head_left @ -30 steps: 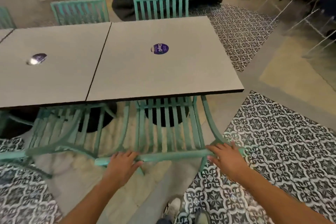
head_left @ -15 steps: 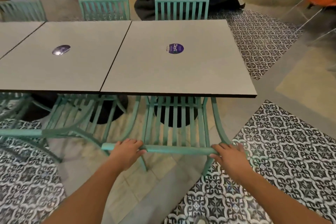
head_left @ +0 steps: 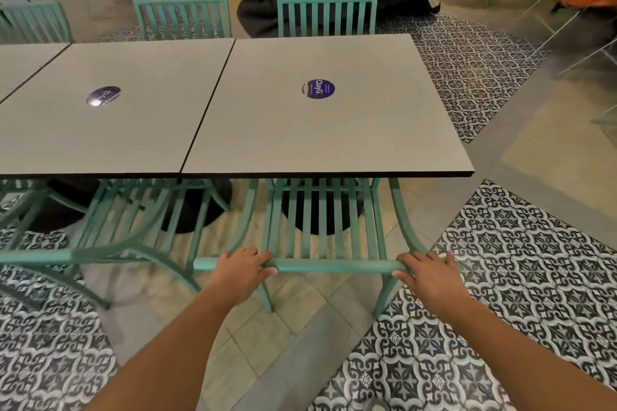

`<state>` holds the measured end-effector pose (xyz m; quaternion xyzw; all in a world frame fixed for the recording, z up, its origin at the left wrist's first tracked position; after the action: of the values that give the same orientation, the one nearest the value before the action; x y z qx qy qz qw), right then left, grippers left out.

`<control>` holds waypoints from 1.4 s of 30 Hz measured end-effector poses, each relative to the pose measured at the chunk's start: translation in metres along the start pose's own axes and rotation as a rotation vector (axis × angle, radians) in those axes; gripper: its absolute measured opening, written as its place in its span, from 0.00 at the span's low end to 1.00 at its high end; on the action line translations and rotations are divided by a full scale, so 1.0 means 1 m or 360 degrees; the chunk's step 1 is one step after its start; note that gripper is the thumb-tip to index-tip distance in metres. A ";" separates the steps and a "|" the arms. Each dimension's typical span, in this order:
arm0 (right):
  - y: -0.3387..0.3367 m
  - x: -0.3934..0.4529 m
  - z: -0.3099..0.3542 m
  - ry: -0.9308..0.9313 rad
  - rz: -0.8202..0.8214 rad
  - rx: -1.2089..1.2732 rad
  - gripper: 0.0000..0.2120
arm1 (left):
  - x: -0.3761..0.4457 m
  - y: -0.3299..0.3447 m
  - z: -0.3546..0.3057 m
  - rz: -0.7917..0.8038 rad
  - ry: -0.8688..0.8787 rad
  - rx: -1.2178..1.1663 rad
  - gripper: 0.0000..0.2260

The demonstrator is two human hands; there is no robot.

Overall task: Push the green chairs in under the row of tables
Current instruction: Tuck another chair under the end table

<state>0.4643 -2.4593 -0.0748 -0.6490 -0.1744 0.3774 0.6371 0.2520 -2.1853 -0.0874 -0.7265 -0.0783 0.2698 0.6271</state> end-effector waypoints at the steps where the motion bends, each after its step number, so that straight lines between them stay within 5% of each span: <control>1: 0.000 0.000 -0.001 0.0001 0.0006 -0.0015 0.33 | 0.000 0.000 -0.001 0.0004 0.0005 0.0003 0.17; 13: 0.000 0.001 -0.002 0.0012 0.0059 -0.0010 0.24 | -0.001 -0.001 -0.003 -0.0015 0.0014 0.0004 0.19; 19: 0.002 0.003 -0.008 0.0001 -0.0001 -0.0012 0.35 | -0.003 -0.002 -0.010 0.0011 -0.0017 0.0034 0.19; 34: -0.001 0.003 -0.018 -0.0022 0.0001 -0.0020 0.36 | -0.003 -0.003 -0.021 0.0010 0.0001 -0.0006 0.20; 42: -0.003 0.002 -0.018 -0.0005 0.0021 -0.0044 0.35 | -0.003 -0.004 -0.022 -0.0002 0.0011 0.0011 0.29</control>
<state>0.4787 -2.4702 -0.0740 -0.6582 -0.1764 0.3802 0.6253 0.2611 -2.2051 -0.0812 -0.7253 -0.0756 0.2670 0.6300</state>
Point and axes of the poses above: each hand's wrist, its own x-axis towards the middle knuckle, its own y-axis out of the palm, z = x × y, the point moved 9 cm from there along x, towards the middle knuckle, and after that the axes turned 5 degrees about -z, right-handed, at the moved point
